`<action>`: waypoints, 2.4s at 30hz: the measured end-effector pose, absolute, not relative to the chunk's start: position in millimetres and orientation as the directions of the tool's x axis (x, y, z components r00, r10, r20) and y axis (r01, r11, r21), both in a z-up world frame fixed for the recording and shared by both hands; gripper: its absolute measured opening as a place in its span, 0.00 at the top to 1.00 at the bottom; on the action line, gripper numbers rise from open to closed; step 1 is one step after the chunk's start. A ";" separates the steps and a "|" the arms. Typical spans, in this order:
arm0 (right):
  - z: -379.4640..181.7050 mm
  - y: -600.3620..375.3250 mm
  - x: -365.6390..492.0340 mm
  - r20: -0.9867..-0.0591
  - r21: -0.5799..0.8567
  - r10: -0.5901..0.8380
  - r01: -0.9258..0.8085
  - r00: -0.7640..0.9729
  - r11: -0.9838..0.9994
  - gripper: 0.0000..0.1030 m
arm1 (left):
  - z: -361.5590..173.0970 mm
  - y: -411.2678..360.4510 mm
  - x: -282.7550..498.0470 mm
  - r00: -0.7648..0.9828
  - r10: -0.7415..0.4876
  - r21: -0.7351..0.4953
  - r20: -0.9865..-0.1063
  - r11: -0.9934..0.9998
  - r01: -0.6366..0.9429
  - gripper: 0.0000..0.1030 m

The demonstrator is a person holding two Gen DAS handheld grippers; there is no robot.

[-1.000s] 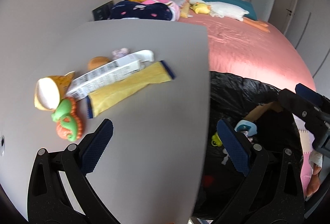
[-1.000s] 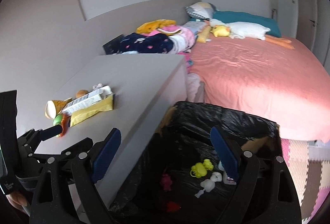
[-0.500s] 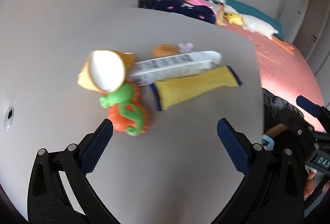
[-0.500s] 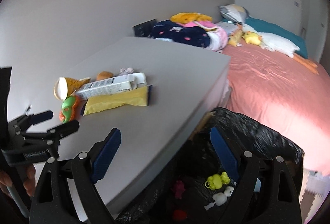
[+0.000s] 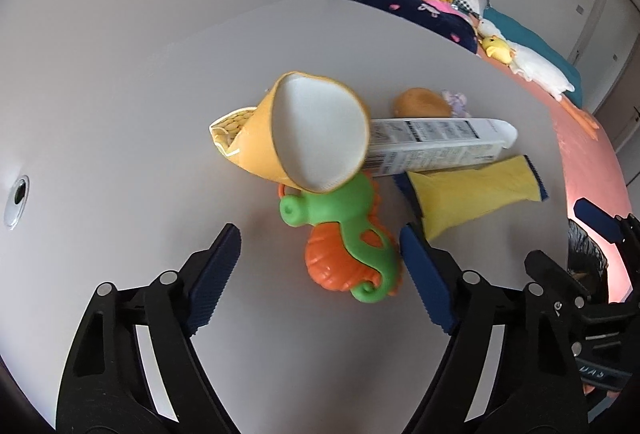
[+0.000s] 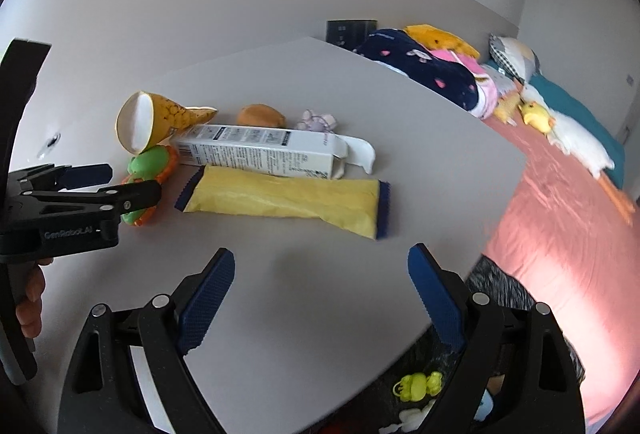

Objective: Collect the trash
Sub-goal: 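Grasp the green-orange seahorse with the left gripper while the right grasps the yellow bag, then carry the seahorse and yellow bag over the trash bin and open both grippers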

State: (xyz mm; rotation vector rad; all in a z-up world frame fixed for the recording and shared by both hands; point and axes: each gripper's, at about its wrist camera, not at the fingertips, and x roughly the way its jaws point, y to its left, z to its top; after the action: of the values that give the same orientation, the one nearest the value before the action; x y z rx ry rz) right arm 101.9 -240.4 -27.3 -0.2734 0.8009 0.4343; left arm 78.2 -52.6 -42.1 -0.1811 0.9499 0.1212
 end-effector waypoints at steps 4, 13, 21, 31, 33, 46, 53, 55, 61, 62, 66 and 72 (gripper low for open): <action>-29.8 -226.3 111.1 -0.748 -0.121 0.251 -0.498 0.614 0.859 0.14 | -45.8 -51.9 86.2 0.567 0.033 -0.086 -0.823 0.980 -0.182 0.28; -37.4 -188.0 124.1 -0.764 -0.239 0.243 -0.612 0.598 0.754 0.14 | -44.1 -33.4 93.1 0.563 0.053 -0.076 -0.825 0.976 -0.203 0.38; -39.8 -173.3 144.3 -0.816 -0.136 0.328 -0.709 0.476 0.692 0.33 | -42.8 -17.3 86.5 0.550 0.065 -0.070 -0.833 0.973 -0.221 0.38; -39.8 -175.9 141.5 -0.842 -0.004 0.370 -0.690 0.393 0.723 0.65 | -43.1 -13.6 83.9 0.557 0.056 -0.086 -0.829 0.970 -0.226 0.38; -39.8 -177.2 136.4 -0.840 0.003 0.370 -0.678 0.398 0.735 0.70 | -42.7 -13.6 81.7 0.558 0.058 -0.086 -0.828 0.970 -0.229 0.38; -33.5 -201.3 114.7 -0.788 0.143 0.442 -0.570 0.428 0.809 0.84 | -25.6 -26.4 53.4 0.636 0.085 -0.075 -0.767 0.972 -0.221 0.38; -16.7 -226.0 87.3 -0.748 0.164 0.454 -0.529 0.484 0.833 0.85 | -18.1 -50.4 37.4 0.656 0.066 -0.058 -0.752 0.984 -0.166 0.38; -11.3 -235.2 80.4 -0.739 0.164 0.453 -0.518 0.499 0.839 0.85 | -16.1 -58.7 36.3 0.661 0.059 -0.055 -0.748 0.987 -0.150 0.38; -1.7 -259.4 68.3 -0.722 0.170 0.447 -0.490 0.528 0.855 0.85 | -8.7 -81.8 29.5 0.675 0.040 -0.047 -0.737 0.993 -0.110 0.38; -0.5 -264.0 65.6 -0.719 0.173 0.446 -0.485 0.533 0.857 0.85 | -7.7 -84.7 28.7 0.677 0.036 -0.048 -0.735 0.993 -0.106 0.38; 3.0 -281.0 57.1 -0.710 0.179 0.440 -0.463 0.550 0.868 0.85 | -4.4 -100.3 26.6 0.681 0.018 -0.050 -0.733 0.995 -0.081 0.38; 7.5 -307.6 47.3 -0.697 0.193 0.428 -0.425 0.576 0.884 0.85 | 2.2 -125.0 24.5 0.690 -0.003 -0.038 -0.724 0.999 -0.036 0.38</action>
State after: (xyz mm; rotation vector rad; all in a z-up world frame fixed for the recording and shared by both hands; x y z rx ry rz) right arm 47.3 -307.6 7.5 0.0045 0.8168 0.4995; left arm 24.5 -125.0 2.2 -0.0509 0.8095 0.0183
